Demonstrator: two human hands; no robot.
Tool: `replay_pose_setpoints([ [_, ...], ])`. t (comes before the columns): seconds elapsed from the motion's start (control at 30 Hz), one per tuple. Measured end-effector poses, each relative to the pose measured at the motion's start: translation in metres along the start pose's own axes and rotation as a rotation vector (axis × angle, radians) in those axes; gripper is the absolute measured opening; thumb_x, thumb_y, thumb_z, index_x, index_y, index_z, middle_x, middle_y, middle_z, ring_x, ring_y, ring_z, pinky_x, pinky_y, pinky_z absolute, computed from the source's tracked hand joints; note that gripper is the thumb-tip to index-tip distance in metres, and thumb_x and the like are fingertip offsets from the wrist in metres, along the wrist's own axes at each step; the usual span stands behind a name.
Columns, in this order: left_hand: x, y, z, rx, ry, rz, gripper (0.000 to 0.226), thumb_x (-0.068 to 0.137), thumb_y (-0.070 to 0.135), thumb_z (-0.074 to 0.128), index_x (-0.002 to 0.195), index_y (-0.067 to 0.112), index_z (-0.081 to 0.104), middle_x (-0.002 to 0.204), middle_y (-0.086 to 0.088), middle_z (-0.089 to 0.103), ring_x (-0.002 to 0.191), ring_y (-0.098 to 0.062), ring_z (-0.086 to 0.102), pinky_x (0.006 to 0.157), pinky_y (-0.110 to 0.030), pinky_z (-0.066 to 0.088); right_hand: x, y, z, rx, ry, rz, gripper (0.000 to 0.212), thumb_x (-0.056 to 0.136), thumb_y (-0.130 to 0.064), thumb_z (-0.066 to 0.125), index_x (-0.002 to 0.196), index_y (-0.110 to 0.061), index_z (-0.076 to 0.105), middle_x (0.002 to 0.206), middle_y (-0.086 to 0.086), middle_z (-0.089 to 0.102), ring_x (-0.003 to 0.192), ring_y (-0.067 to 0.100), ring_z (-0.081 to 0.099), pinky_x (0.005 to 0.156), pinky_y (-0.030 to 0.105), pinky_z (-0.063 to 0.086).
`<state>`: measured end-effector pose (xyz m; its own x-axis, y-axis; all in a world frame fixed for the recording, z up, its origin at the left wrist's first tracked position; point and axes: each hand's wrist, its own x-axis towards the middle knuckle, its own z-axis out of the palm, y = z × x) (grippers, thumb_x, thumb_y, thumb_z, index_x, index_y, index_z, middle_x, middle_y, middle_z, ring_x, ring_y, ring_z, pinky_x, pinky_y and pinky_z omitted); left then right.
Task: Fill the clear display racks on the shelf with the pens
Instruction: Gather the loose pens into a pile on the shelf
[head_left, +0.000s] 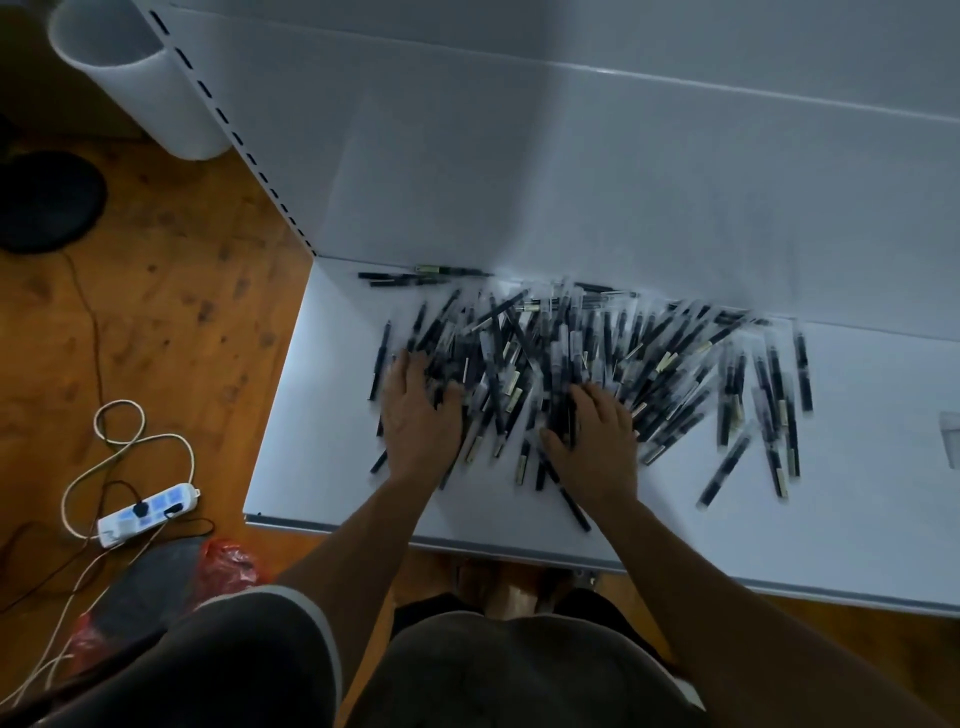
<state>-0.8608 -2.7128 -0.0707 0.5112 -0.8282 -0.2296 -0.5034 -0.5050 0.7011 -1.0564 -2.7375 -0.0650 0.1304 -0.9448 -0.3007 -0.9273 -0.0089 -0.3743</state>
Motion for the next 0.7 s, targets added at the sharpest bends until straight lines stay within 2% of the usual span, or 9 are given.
replay_pose_setpoints([
  [0.1,0.017,-0.015,-0.015,0.089,0.078,0.026,0.061,0.096,0.04,0.051,0.148,0.016,0.03,0.159,-0.009,0.019,0.147,-0.025,0.013,0.119,-0.045,0.015,-0.001,-0.002,0.001,0.041,-0.008,0.011,0.071,0.095,-0.045,0.055,0.153,-0.016,0.028,0.161,0.005,0.021,0.148,0.026,0.012,0.121,0.042,0.013],
  [0.2,0.027,-0.022,-0.008,0.144,-0.034,-0.08,0.071,0.098,0.05,0.041,0.153,0.013,0.014,0.162,-0.01,0.004,0.149,-0.024,-0.002,0.12,-0.039,0.002,-0.003,-0.002,0.003,0.04,-0.033,0.007,0.076,0.095,-0.047,0.054,0.156,-0.017,0.019,0.163,0.003,0.013,0.15,0.024,0.004,0.122,0.042,0.01],
  [0.3,0.015,-0.011,0.013,0.079,-0.064,-0.039,0.074,0.098,0.053,0.035,0.154,0.013,0.008,0.163,-0.007,-0.003,0.149,-0.02,-0.008,0.12,-0.035,-0.005,-0.004,-0.004,0.005,0.051,-0.024,0.004,0.078,0.095,-0.049,0.052,0.156,-0.017,0.016,0.164,0.002,0.009,0.15,0.021,0.001,0.122,0.039,0.006],
  [0.4,0.009,-0.002,0.023,-0.048,-0.066,-0.036,0.07,0.099,0.049,0.037,0.154,0.015,0.01,0.163,-0.004,0.002,0.149,-0.018,0.001,0.12,-0.034,0.005,-0.004,-0.005,0.006,0.055,-0.003,0.002,0.077,0.096,-0.05,0.051,0.156,-0.015,0.017,0.164,0.004,0.011,0.151,0.022,0.002,0.121,0.037,0.005],
  [0.53,0.03,0.01,0.014,-0.188,0.063,-0.036,0.051,0.101,0.036,0.042,0.147,0.016,0.033,0.15,-0.006,0.034,0.137,-0.021,0.031,0.113,-0.035,0.03,-0.003,-0.006,0.007,0.077,0.0,0.009,0.075,0.096,-0.048,0.051,0.155,-0.014,0.019,0.164,0.004,0.012,0.151,0.021,0.003,0.123,0.038,0.008],
  [0.6,0.056,0.013,0.004,-0.117,0.116,0.029,0.045,0.099,0.026,0.047,0.142,0.018,0.039,0.146,-0.005,0.04,0.134,-0.021,0.036,0.111,-0.033,0.032,-0.002,-0.005,0.008,0.091,-0.007,0.016,0.075,0.097,-0.047,0.051,0.155,-0.014,0.018,0.164,0.003,0.012,0.151,0.021,0.002,0.123,0.039,0.009],
  [0.7,0.108,0.016,-0.013,0.13,0.119,0.2,0.045,0.096,0.015,0.051,0.14,0.015,0.044,0.146,-0.006,0.043,0.136,-0.022,0.036,0.113,-0.035,0.032,-0.002,-0.003,0.009,0.097,-0.012,0.025,0.074,0.097,-0.046,0.051,0.155,-0.015,0.018,0.164,0.002,0.013,0.151,0.02,0.002,0.123,0.04,0.009],
])
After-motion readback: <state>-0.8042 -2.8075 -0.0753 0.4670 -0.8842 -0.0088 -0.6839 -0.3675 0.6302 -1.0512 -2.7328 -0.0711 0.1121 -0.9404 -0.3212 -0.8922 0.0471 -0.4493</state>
